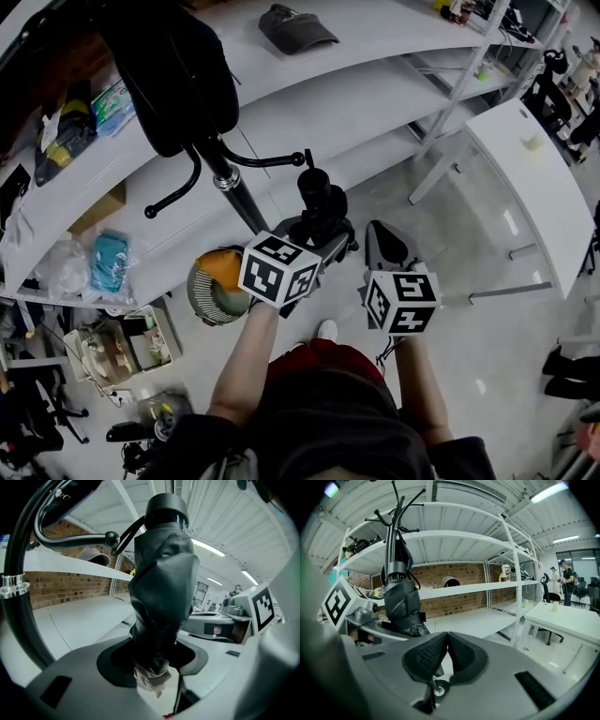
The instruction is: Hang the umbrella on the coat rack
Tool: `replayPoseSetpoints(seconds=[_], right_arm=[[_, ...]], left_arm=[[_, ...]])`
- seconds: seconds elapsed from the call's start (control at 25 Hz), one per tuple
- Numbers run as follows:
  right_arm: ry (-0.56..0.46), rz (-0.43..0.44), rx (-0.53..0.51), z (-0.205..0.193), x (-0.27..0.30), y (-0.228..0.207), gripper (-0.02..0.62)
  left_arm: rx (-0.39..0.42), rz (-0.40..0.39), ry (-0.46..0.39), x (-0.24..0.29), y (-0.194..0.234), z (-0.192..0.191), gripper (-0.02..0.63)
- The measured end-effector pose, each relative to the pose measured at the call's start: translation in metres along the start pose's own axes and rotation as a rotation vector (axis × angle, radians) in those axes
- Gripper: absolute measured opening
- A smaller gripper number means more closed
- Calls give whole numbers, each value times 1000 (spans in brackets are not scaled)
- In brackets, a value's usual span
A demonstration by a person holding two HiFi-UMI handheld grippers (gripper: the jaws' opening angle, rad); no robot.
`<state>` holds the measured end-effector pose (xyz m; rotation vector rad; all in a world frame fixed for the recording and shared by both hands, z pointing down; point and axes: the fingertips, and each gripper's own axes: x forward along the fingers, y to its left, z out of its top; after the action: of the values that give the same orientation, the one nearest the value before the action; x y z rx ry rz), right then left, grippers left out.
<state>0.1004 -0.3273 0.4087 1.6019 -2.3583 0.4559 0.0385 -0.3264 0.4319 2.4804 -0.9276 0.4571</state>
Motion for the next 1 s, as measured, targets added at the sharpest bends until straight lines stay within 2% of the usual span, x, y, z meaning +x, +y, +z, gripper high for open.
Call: replayPoseSetpoints(seconds=[0.48, 1.0], right_arm=[[39, 52, -39, -8, 16, 19, 18], [95, 122, -73, -28, 31, 54, 18]], left_arm=[[-63, 61, -12, -12, 29, -13, 198], [-110, 129, 32, -28, 60, -41, 198]])
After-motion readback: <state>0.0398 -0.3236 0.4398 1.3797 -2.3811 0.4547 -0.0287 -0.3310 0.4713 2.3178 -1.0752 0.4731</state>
